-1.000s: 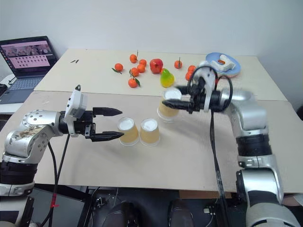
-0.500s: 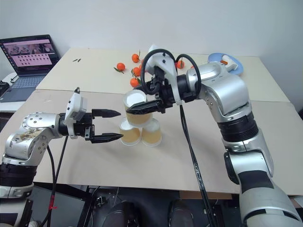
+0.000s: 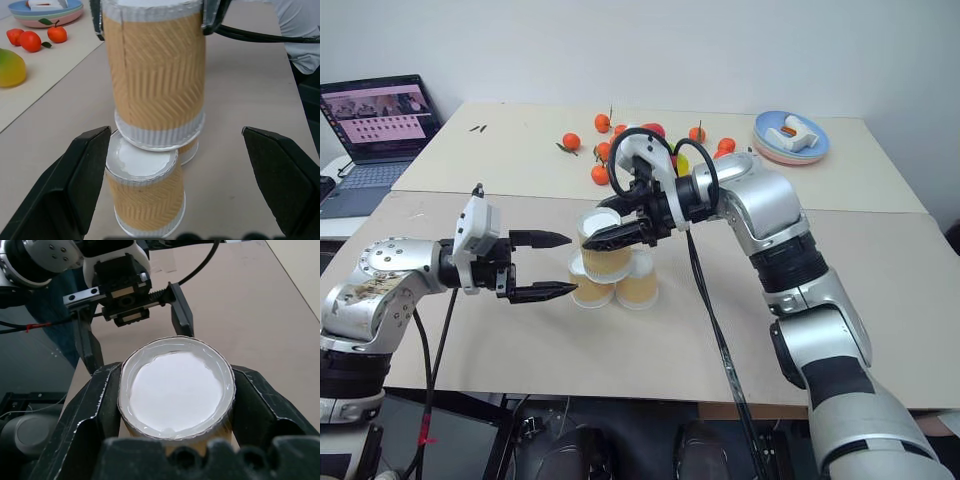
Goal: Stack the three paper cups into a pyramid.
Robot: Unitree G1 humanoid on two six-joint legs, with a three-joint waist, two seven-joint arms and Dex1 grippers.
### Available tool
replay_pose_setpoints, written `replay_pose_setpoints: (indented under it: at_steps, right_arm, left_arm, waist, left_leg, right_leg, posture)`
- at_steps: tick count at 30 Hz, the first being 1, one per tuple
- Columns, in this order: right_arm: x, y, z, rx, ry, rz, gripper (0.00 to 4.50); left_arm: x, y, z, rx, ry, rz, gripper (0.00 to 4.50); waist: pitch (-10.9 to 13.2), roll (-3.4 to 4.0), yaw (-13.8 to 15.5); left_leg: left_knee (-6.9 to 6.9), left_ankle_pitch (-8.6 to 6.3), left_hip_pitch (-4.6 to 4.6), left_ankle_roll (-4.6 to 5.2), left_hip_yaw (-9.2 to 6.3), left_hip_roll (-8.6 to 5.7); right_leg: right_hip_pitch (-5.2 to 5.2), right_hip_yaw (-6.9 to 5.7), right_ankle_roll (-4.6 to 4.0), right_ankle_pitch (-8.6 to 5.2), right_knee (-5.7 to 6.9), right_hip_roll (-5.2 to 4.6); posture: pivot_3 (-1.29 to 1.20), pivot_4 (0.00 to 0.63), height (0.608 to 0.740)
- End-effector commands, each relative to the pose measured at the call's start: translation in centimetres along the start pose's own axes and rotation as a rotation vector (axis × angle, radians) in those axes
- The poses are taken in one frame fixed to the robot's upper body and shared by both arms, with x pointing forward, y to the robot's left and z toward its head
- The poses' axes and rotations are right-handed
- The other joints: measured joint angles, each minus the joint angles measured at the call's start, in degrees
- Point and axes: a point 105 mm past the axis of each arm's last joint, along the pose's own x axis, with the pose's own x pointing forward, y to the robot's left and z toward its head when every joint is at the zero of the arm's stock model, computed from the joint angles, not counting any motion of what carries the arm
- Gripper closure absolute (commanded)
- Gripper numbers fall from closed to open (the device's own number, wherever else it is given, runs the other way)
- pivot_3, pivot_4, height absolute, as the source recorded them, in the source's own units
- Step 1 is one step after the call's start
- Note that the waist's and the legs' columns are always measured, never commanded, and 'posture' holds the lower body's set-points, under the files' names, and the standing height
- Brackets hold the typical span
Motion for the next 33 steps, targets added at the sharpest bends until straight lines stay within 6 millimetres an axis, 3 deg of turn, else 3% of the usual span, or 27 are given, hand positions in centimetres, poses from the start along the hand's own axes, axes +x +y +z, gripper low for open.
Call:
replay_pose_setpoints:
  at_steps: [1, 12, 14, 17, 23, 29, 33]
  right_arm:
    - [-0.2, 0.0, 1.7, -0.056, -0.034, 0.0, 1.79]
    - [-0.1, -0.6, 0.7, -0.038, -0.027, -0.01, 1.79]
    - [-0.1, -0.7, 0.6, -0.042, -0.027, -0.014, 0.79]
    - [-0.2, -0.9, 0.8, -0.046, -0.034, -0.031, 0.07]
    - [-0.8, -0.7, 2.4, -0.061, -0.083, -0.023, 0.07]
    - [-2.4, 1.0, 6.3, -0.104, -0.18, 0.005, 0.07]
    - [-3.1, 1.6, 7.8, -0.133, -0.21, -0.014, 0.07]
  left_arm:
    - [-0.5, 0.0, 1.2, 0.043, -0.017, 0.014, 0.0]
    - [-0.5, 0.1, 1.2, 0.043, -0.017, 0.022, 0.0]
    - [-0.5, 0.1, 1.2, 0.043, -0.018, 0.022, 0.0]
    - [-0.5, 0.1, 1.2, 0.045, -0.017, 0.023, 0.0]
    - [-0.5, 0.1, 1.2, 0.045, -0.016, 0.022, 0.0]
    - [-0.5, 0.1, 1.1, 0.044, -0.015, 0.02, 0.0]
    - [-0.5, 0.1, 1.1, 0.045, -0.016, 0.025, 0.0]
  waist:
    - [0.0, 0.0, 0.0]
    - [0.0, 0.0, -0.01]
    - [0.0, 0.0, -0.01]
    - [0.0, 0.0, 0.01]
    - [0.0, 0.0, -0.01]
    - [0.0, 0.01, 0.01]
    - [0.0, 0.01, 0.0]
  left_leg:
    - [0.0, 0.0, 0.0, 0.0, 0.0, 0.0]
    - [0.0, 0.0, 0.01, 0.0, 0.0, 0.0]
    - [0.01, 0.0, 0.01, 0.0, 0.0, 0.0]
    - [0.01, 0.0, 0.0, 0.0, 0.0, 0.0]
    - [0.0, 0.0, -0.07, 0.0, 0.01, 0.0]
    - [0.0, 0.0, -0.19, 0.0, 0.0, 0.0]
    - [0.0, 0.0, -0.28, 0.0, 0.01, -0.01]
  right_leg:
    - [0.0, 0.01, 0.0, 0.0, 0.0, 0.0]
    - [0.01, 0.0, 0.0, 0.0, 0.01, 0.0]
    - [0.02, 0.01, 0.0, 0.0, 0.0, 0.0]
    - [0.0, 0.0, 0.0, 0.0, 0.01, 0.0]
    - [-0.08, 0.01, 0.0, 0.0, 0.0, 0.0]
    - [-0.21, 0.01, 0.0, 0.0, 0.01, 0.0]
    - [-0.3, 0.02, -0.01, 0.0, 0.01, 0.0]
  posture:
    - [0.0, 0.15, 0.663]
    - [0.0, 0.15, 0.663]
    - [0.0, 0.15, 0.663]
    - [0.0, 0.15, 0.663]
    - [0.0, 0.15, 0.663]
    - [0.0, 0.15, 0.663]
    - [0.0, 0.15, 0.663]
